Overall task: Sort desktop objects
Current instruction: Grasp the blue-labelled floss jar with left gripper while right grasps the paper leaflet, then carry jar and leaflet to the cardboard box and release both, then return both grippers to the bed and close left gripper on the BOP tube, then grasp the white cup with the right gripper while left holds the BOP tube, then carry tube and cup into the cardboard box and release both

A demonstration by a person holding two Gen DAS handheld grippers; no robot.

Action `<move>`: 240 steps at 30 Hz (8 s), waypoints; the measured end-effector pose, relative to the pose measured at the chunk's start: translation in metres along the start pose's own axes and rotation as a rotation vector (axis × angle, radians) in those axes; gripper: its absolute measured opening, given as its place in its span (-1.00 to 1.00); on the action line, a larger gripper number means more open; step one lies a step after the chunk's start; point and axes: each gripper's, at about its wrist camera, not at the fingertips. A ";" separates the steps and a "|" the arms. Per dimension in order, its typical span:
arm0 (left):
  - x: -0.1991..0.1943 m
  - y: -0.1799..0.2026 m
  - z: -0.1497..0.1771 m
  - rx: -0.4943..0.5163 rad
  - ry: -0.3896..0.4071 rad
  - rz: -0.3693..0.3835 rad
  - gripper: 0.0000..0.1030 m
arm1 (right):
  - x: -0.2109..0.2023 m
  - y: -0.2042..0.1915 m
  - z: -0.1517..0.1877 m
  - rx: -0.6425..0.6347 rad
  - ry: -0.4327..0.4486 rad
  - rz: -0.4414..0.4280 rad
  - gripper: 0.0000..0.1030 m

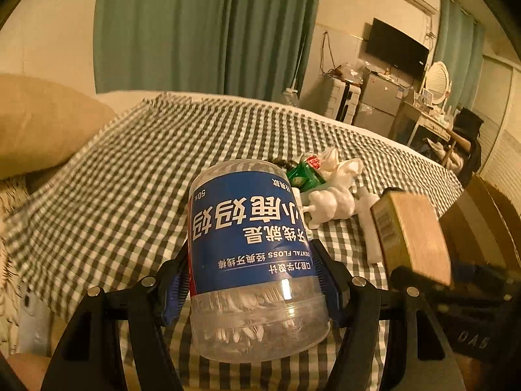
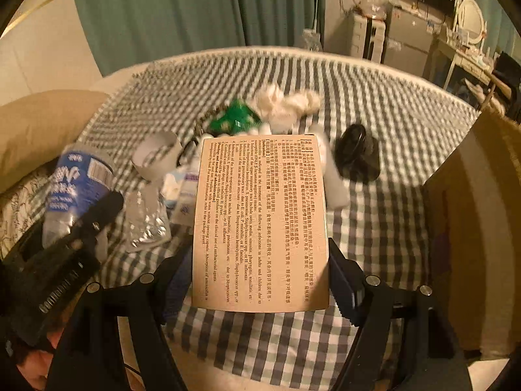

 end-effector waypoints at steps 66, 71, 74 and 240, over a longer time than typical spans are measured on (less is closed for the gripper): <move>-0.054 0.351 -0.044 0.352 -0.058 0.470 0.83 | -0.160 0.322 0.003 0.310 0.193 0.380 0.85; -0.062 0.320 -0.056 0.316 -0.048 0.436 0.83 | -0.168 0.301 -0.005 0.287 0.203 0.362 0.85; -0.061 0.294 -0.064 0.269 -0.061 0.408 0.84 | -0.169 0.279 -0.011 0.262 0.208 0.342 0.85; -0.044 0.313 -0.048 0.251 -0.135 0.544 0.61 | -0.175 0.298 -0.028 0.310 0.240 0.302 0.08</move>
Point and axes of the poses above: each gripper's, at about its wrist camera, not at the fingertips, and x roughly the way its jaws point, y to its right, z to its underside, and after that the axes turned 7 degrees about y, right-handed
